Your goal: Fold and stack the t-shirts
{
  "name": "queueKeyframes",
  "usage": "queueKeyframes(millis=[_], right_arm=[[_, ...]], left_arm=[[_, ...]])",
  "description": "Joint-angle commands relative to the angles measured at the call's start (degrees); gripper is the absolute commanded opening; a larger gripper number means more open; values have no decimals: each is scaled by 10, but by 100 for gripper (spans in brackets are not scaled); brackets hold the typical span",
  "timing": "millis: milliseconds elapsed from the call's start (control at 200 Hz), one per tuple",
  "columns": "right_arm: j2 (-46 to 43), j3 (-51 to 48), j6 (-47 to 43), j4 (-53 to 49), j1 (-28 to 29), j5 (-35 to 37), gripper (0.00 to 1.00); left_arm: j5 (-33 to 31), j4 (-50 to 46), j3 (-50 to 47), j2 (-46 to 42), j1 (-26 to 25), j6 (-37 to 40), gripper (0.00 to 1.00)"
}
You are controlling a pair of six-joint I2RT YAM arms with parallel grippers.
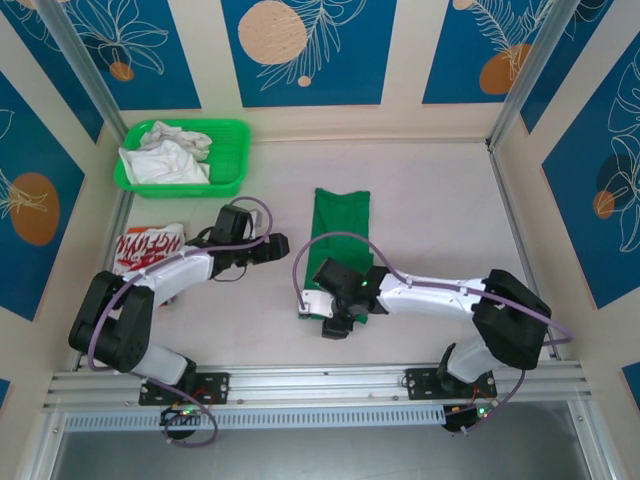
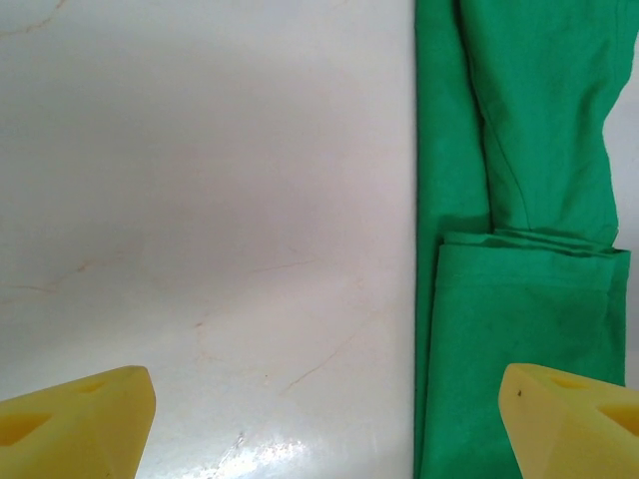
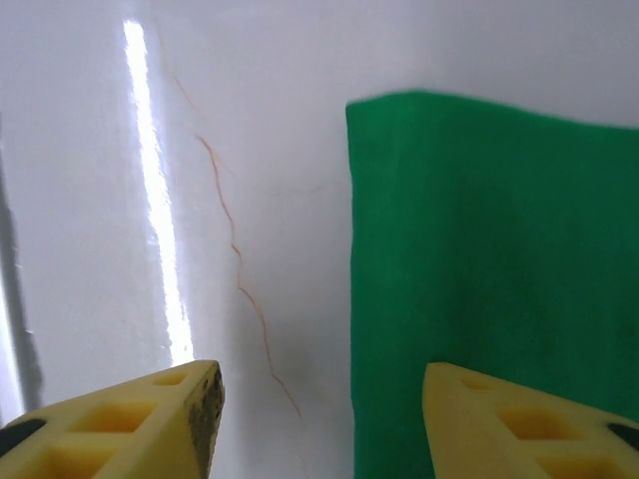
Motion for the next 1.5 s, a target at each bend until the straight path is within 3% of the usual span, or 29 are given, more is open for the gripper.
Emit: queueKeyframes(millis=[0,295,480,575,600,695,845,1020,1180,1325,1390,1495], right_arm=[[18,17,-30,-3,-9,22,56],[68,24,-38,14,-8,51,54],[87,24,-33,8,-1,77,48],[89,22,-30,6,4,93,39],[89,21,-29,7,4,96,32],[91,19,-24,2,10,103,25],[79,19,-16,-20,15,97,0],[36,10,-8,-39,15,61,0],[10,6,-11,-23,15,79,32],[5,11,-14,-10,9,80,36],[11,10,-18,-7,7,74,43],[30,9,-21,-3,5,72,44]], left_arm=[[16,15,-12,9,4,0,89],[23,19,-12,21,5,7,88],[31,29,-16,26,5,2,88],[29,29,-16,26,5,4,88],[29,29,-16,26,5,4,88],[30,31,-16,26,5,4,88],[30,30,-16,27,5,6,88],[33,37,-16,29,5,4,88],[39,41,-14,35,6,2,88],[41,42,-15,35,5,2,88],[39,42,-15,33,6,3,88],[39,43,-16,34,5,4,88]])
